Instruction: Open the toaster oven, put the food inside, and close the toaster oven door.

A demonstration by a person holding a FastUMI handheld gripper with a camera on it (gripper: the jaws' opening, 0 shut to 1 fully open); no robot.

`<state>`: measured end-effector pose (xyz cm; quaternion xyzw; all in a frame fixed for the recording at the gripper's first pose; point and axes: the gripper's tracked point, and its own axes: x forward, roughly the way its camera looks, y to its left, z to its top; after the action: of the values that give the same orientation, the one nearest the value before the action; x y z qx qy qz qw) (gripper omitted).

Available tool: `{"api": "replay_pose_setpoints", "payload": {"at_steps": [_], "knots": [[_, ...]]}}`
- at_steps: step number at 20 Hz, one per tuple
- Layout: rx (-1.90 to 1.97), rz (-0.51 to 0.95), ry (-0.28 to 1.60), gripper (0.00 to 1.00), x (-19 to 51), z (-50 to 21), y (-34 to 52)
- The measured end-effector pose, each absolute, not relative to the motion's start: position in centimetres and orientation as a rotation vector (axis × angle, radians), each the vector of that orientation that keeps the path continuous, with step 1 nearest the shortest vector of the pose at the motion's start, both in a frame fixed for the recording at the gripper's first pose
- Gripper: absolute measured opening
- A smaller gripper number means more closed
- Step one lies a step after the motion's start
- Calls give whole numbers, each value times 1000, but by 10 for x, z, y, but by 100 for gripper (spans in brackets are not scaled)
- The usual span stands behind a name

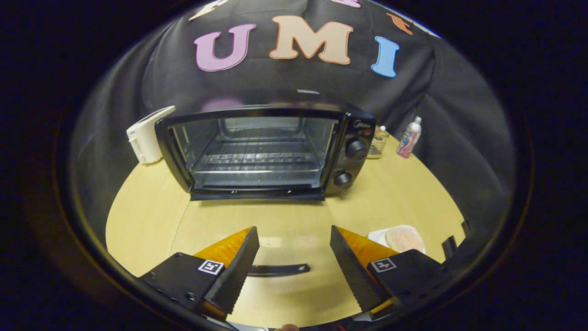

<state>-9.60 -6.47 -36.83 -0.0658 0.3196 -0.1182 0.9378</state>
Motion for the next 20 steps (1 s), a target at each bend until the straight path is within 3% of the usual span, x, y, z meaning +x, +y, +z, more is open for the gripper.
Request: {"api": "replay_pose_setpoints", "payload": {"at_steps": [10,20], "knots": [[-128,-545,781,100,-119,-384,-208],[-136,-557,940,100,-144,-443,-264]]}}
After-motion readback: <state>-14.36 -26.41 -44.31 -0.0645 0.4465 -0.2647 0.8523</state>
